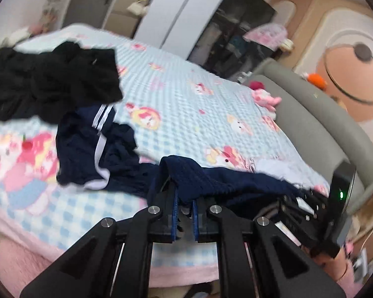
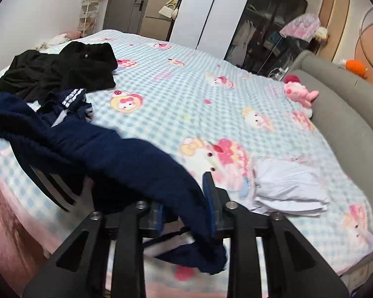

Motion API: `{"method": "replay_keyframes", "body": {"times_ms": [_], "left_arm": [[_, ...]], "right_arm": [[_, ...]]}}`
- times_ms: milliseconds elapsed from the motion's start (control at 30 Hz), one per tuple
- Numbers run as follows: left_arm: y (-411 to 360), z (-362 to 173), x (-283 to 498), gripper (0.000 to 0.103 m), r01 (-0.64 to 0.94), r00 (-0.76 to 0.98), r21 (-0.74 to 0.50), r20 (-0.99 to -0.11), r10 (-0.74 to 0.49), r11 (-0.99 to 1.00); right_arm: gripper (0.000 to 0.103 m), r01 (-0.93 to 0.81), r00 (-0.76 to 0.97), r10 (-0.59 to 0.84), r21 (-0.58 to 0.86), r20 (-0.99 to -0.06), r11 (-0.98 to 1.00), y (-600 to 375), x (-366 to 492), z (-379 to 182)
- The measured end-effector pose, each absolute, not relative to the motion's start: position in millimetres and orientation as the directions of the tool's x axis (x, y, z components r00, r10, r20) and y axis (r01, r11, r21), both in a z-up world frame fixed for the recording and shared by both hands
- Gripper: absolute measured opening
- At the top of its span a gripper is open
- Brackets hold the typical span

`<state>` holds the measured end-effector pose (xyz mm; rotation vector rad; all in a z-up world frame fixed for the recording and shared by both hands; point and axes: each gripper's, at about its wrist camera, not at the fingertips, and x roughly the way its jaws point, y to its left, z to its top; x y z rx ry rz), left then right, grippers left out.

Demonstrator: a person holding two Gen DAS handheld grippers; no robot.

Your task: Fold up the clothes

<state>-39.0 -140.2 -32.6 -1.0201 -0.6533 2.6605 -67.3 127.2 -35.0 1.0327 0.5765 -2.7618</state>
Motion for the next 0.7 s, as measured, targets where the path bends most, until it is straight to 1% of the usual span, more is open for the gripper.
{"method": "replay_keyframes", "body": {"times_ms": [67,100,133,200,233,367,400,567,700], "left_arm": [[-144.0,-58.4,-41.4,0.009,0.041,-0.696,-0.447,-0.654,0.296,-0.893],[-147.2,-70.3,-41.0,0.009,0.063,-0.672,-0.442,-0.681,0.289,-0.895],[-150.6,-82.2,-40.5,0.009,0.083,-0.647,-0.437,-0.707,0.286,-0.895],[-154.7,-95.7,-36.3,0.01,0.094,-0.62,-0.452,-0.724,0.303,-0.887],[-156.6,-102.2,-34.1,0.01,0.099,-0.606,-0.459,-0.731,0.312,-0.883],[-149.0,-106.2,-28.9,0.01,0.075,-0.586,-0.437,-0.746,0.315,-0.896],[-148.4,-106.3,-28.9,0.01,0.068,-0.586,-0.441,-0.743,0.322,-0.895],[-160.0,-99.7,-26.0,0.012,0.089,-0.615,-0.456,-0.724,0.311,-0.885],[-169.7,-95.7,-26.0,0.012,0.097,-0.629,-0.485,-0.706,0.325,-0.869]], "right_arm": [[0.038,0.277,-0.696,-0.001,-0.266,-0.718,-0.923,139.5,-69.6,-55.7],[0.038,0.301,-0.635,-0.017,-0.227,-0.772,-0.926,147.3,-71.4,-72.7],[0.038,0.336,-0.554,-0.073,-0.142,-0.829,-0.931,156.7,-72.5,-88.7],[0.038,0.324,-0.476,-0.134,-0.032,-0.869,-0.946,174.5,-69.6,-107.6],[0.038,0.303,-0.462,-0.139,-0.009,-0.876,-0.953,183.7,-65.9,-113.5],[0.038,0.275,-0.44,-0.235,0.119,-0.867,-0.954,200.2,-53.8,-124.1],[0.041,0.276,-0.441,-0.272,0.159,-0.855,-0.948,201.2,-52.6,-123.7],[0.042,0.258,-0.482,-0.394,0.303,-0.783,-0.917,210.9,-47.4,-110.2],[0.044,0.268,-0.482,-0.461,0.376,-0.745,-0.887,216.5,-44.4,-101.1]]}}
